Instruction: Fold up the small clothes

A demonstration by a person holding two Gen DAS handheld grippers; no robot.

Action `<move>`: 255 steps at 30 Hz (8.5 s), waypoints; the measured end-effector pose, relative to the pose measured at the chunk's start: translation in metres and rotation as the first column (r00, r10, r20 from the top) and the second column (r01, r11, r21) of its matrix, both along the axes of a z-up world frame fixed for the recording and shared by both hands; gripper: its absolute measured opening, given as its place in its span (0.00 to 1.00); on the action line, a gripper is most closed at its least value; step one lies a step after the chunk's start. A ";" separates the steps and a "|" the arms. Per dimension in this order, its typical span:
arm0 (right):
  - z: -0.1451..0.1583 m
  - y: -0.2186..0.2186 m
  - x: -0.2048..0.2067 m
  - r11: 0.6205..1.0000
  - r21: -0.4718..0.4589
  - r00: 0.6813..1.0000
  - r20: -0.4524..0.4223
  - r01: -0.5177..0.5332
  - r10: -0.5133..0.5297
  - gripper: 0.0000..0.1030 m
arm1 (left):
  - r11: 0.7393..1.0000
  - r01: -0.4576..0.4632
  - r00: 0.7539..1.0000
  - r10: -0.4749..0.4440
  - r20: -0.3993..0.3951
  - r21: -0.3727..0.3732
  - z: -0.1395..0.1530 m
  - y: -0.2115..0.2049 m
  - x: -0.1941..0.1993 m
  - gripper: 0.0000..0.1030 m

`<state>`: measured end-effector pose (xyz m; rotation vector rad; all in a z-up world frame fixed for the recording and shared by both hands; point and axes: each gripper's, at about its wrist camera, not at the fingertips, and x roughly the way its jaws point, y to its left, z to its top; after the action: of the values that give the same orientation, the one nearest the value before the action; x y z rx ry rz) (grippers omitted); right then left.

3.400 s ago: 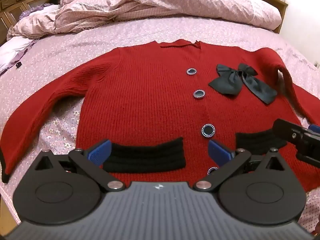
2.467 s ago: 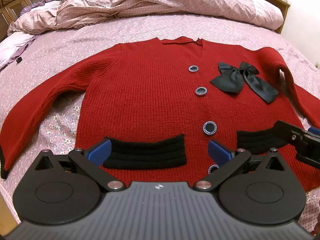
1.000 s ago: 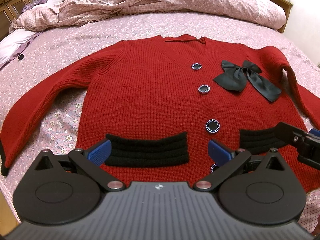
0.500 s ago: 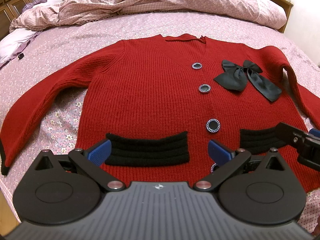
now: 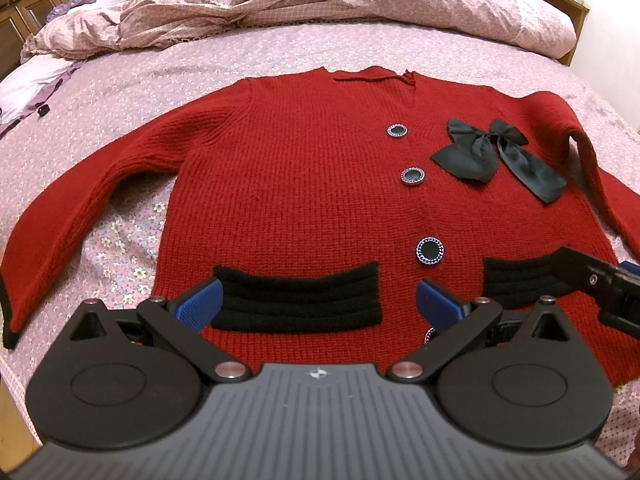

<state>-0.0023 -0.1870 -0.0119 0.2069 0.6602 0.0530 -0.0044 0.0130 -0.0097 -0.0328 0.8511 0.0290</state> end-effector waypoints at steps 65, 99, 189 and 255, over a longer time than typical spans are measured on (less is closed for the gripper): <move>-0.054 -0.194 0.059 0.759 0.432 0.852 -0.046 0.487 -0.521 1.00 | 0.997 0.082 0.988 -0.079 -0.135 0.015 -0.034 -0.049 0.132 1.00; -0.024 -0.219 0.044 0.722 0.471 0.803 0.047 0.506 -0.594 0.15 | 0.997 0.075 0.986 -0.075 -0.148 -0.001 -0.029 -0.044 0.131 1.00; 0.038 0.040 0.140 0.951 0.164 0.960 -0.058 -0.261 0.273 0.58 | 0.983 -0.131 0.987 0.117 0.109 0.127 0.055 0.060 0.112 1.00; -0.006 -0.069 0.140 0.978 0.199 0.994 -0.105 0.054 -0.033 0.58 | 0.983 -0.184 0.978 0.182 0.098 0.014 0.000 0.091 0.164 0.64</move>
<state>0.1377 -0.2560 -0.0177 0.4221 0.7512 0.0680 0.1596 0.1037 -0.0093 -0.0900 0.7487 0.2090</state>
